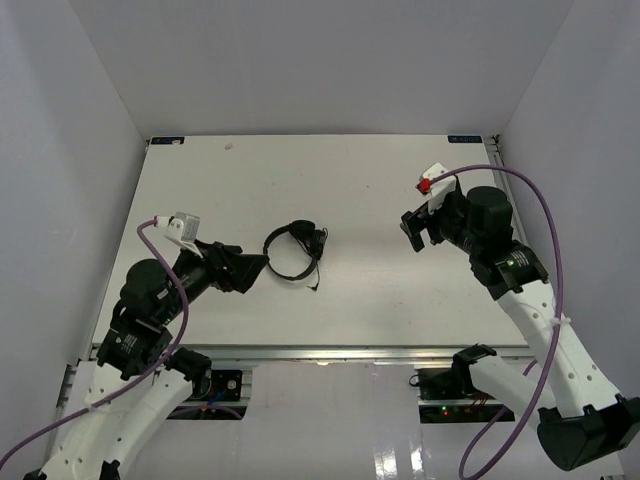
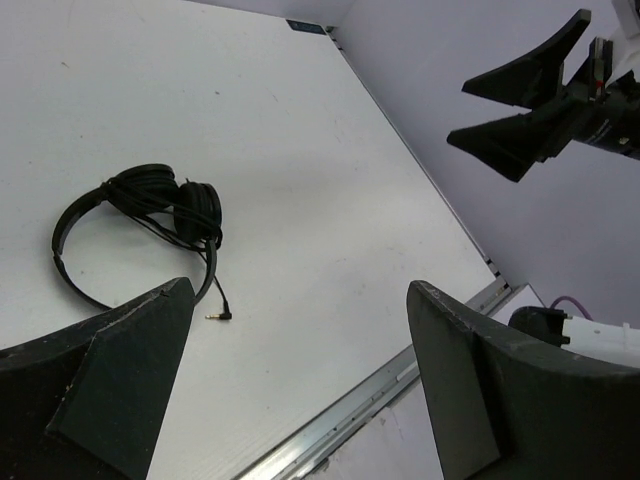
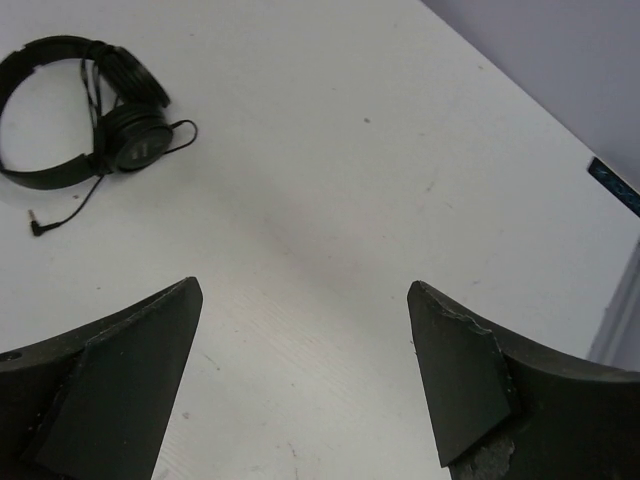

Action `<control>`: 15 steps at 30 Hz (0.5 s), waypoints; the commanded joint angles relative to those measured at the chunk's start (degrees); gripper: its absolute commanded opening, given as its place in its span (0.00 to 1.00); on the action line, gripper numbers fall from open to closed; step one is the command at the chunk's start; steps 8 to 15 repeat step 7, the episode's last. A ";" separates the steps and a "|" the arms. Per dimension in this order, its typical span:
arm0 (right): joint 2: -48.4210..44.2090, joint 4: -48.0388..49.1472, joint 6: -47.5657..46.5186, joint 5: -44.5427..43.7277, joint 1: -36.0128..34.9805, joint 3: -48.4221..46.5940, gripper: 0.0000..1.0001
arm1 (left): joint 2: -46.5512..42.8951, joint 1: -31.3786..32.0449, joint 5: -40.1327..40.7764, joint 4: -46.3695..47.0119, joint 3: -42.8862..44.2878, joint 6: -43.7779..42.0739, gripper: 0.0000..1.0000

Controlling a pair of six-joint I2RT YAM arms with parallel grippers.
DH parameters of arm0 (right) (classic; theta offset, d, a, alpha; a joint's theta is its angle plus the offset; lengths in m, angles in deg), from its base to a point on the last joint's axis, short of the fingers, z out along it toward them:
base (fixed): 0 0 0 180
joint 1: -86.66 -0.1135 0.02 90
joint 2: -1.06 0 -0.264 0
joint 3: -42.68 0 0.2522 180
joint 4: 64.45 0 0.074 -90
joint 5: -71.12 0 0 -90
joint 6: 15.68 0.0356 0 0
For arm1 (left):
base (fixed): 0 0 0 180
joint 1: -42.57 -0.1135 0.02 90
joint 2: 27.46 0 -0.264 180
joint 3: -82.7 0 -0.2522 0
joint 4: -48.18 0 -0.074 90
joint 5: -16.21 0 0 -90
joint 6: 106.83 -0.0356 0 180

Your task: Wrap the headphones

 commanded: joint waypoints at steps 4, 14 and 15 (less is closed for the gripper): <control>-7.59 -1.69 -1.68 -11.15 1.67 5.39 0.90 | -3.93 0.10 -3.34 -6.34 -1.29 -0.55 0.98; -9.68 -1.44 -1.07 -10.57 2.40 6.70 0.90 | -4.45 0.10 -3.25 -6.90 -1.38 -0.39 0.98; -9.68 -1.44 -1.07 -10.57 2.40 6.70 0.90 | -4.45 0.10 -3.25 -6.90 -1.38 -0.39 0.98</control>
